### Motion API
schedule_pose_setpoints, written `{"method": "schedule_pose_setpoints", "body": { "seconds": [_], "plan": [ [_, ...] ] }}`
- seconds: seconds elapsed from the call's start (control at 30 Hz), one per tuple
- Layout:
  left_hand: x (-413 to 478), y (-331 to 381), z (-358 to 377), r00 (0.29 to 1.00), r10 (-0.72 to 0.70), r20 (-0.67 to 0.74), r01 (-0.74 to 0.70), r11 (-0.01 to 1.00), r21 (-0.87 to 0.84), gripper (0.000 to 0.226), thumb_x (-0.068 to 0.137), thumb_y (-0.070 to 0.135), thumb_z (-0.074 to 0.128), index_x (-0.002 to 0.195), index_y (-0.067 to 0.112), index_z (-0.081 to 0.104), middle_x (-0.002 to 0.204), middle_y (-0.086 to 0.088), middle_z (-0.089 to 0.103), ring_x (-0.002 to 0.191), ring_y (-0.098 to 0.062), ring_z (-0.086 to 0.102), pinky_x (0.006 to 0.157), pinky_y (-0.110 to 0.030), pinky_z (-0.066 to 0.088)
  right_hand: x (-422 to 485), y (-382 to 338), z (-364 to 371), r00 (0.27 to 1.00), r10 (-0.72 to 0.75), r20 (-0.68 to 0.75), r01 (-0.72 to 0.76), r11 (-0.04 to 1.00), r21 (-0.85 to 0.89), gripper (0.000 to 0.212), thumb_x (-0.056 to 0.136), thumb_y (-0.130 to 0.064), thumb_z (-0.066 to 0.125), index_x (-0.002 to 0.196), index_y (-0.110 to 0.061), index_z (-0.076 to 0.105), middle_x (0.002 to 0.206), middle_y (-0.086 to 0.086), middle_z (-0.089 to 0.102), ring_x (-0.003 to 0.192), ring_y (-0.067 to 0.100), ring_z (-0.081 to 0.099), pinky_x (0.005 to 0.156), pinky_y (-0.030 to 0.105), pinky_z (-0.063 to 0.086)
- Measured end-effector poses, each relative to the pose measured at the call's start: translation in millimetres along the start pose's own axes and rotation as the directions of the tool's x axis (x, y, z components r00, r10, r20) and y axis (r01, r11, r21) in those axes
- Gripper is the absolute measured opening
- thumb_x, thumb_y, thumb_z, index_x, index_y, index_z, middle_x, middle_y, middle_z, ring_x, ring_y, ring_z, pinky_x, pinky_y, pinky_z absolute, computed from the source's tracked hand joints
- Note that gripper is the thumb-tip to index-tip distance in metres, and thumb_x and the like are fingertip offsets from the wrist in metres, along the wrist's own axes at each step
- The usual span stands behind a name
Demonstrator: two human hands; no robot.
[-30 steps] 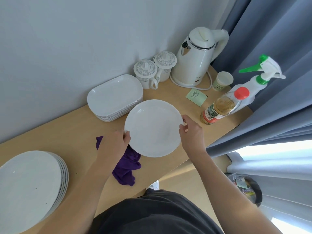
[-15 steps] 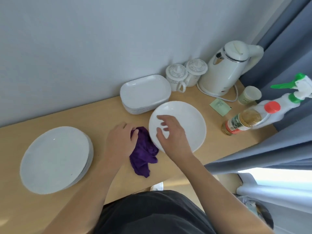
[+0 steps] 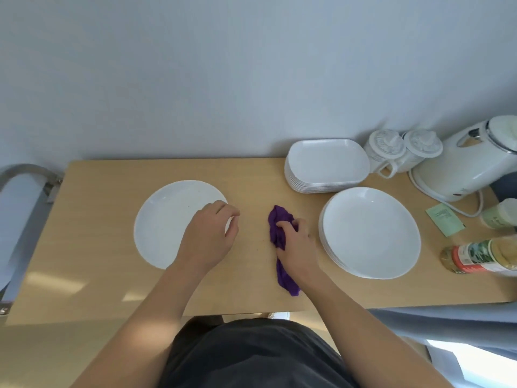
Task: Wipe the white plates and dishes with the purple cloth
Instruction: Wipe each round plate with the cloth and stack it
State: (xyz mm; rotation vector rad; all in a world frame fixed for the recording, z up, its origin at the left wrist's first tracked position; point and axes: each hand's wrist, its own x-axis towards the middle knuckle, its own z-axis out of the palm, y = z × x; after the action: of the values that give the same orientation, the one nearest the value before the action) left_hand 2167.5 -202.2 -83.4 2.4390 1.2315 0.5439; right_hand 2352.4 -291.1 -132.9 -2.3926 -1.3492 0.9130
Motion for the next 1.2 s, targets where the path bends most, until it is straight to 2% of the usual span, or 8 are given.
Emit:
{"method": "schedule_pose_setpoints", "body": {
  "seconds": [0.17, 0.27, 0.47, 0.57, 0.7, 0.9, 1.03, 1.2],
  "plan": [
    [-2, -44, -26, 0.999, -0.053, -0.002, 0.053, 0.999, 0.000, 0.029, 0.093, 0.025, 0.047, 0.104, 0.013, 0.071, 0.099, 0.000, 0.068, 0.090, -0.023, 0.064, 0.078, -0.040, 0.052, -10, -52, -10, 0.989, -0.006, -0.149, 0.063, 0.921, 0.385, 0.053, 0.082, -0.021, 0.071, 0.133, -0.026, 0.054, 0.126, -0.006, 0.044, 0.104, 0.010, 0.053, 0.080, 0.014, 0.041],
    [-6, -73, -39, 0.989, -0.144, -0.043, 0.142, 0.989, -0.042, 0.026, 0.094, 0.019, 0.053, 0.110, 0.012, 0.072, 0.106, -0.001, 0.068, 0.099, -0.023, 0.063, 0.083, -0.039, 0.052, -16, -96, -4, 0.955, -0.129, -0.267, 0.231, 0.889, 0.395, 0.055, 0.082, -0.018, 0.072, 0.134, -0.025, 0.055, 0.127, -0.008, 0.045, 0.111, 0.009, 0.051, 0.090, 0.016, 0.044],
    [-15, -126, -60, 0.935, -0.345, -0.087, 0.345, 0.938, -0.008, 0.028, 0.094, 0.011, 0.059, 0.120, 0.009, 0.069, 0.112, -0.006, 0.062, 0.104, -0.029, 0.057, 0.080, -0.039, 0.050, -23, -143, 38, 0.921, -0.275, -0.278, 0.327, 0.931, 0.161, 0.061, 0.087, -0.020, 0.069, 0.145, -0.022, 0.048, 0.141, -0.005, 0.043, 0.123, 0.017, 0.038, 0.101, 0.022, 0.036],
    [-13, -146, -62, 0.917, -0.399, -0.019, 0.399, 0.917, 0.005, 0.032, 0.096, 0.011, 0.055, 0.126, 0.008, 0.066, 0.117, -0.009, 0.058, 0.108, -0.030, 0.054, 0.081, -0.039, 0.048, -22, -147, 60, 0.931, -0.269, -0.247, 0.263, 0.963, -0.060, 0.059, 0.092, -0.031, 0.065, 0.147, -0.015, 0.047, 0.150, 0.002, 0.044, 0.131, 0.028, 0.037, 0.110, 0.041, 0.039],
    [-11, -159, -61, 0.922, -0.386, 0.021, 0.386, 0.921, -0.049, 0.031, 0.095, 0.003, 0.051, 0.119, 0.008, 0.069, 0.111, -0.007, 0.055, 0.097, -0.028, 0.056, 0.077, -0.037, 0.047, -20, -153, 82, 0.949, -0.220, -0.225, 0.134, 0.929, -0.344, 0.067, 0.097, -0.049, 0.032, 0.149, -0.009, 0.043, 0.159, 0.009, 0.035, 0.144, 0.031, 0.033, 0.120, 0.046, 0.023],
    [-9, -176, -64, 0.916, -0.395, 0.075, 0.402, 0.895, -0.194, 0.035, 0.096, -0.003, 0.048, 0.122, 0.008, 0.068, 0.105, -0.001, 0.053, 0.088, -0.019, 0.051, 0.076, -0.028, 0.038, -9, -172, 91, 0.966, -0.200, -0.164, 0.126, 0.917, -0.378, 0.082, 0.088, -0.043, 0.001, 0.155, -0.004, 0.028, 0.166, 0.018, 0.013, 0.154, 0.031, 0.011, 0.123, 0.043, -0.003],
    [-8, -181, -67, 0.921, -0.379, 0.092, 0.390, 0.889, -0.242, 0.033, 0.096, -0.002, 0.049, 0.121, 0.008, 0.068, 0.111, -0.007, 0.058, 0.093, -0.024, 0.058, 0.080, -0.033, 0.046, 13, -196, 98, 0.979, -0.193, -0.065, 0.161, 0.929, -0.333, 0.060, 0.104, -0.029, 0.026, 0.158, -0.006, 0.014, 0.168, 0.012, 0.000, 0.155, 0.032, -0.001, 0.124, 0.041, -0.004],
    [-9, -185, -66, 0.925, -0.369, 0.085, 0.378, 0.884, -0.274, 0.032, 0.096, 0.000, 0.050, 0.120, 0.010, 0.069, 0.106, -0.007, 0.058, 0.090, -0.022, 0.057, 0.079, -0.027, 0.041, 10, -215, 106, 0.952, -0.307, -0.006, 0.307, 0.951, -0.049, 0.054, 0.098, -0.019, 0.052, 0.151, -0.015, 0.041, 0.165, 0.002, 0.023, 0.153, 0.023, 0.015, 0.124, 0.034, 0.013]
  ]
}}
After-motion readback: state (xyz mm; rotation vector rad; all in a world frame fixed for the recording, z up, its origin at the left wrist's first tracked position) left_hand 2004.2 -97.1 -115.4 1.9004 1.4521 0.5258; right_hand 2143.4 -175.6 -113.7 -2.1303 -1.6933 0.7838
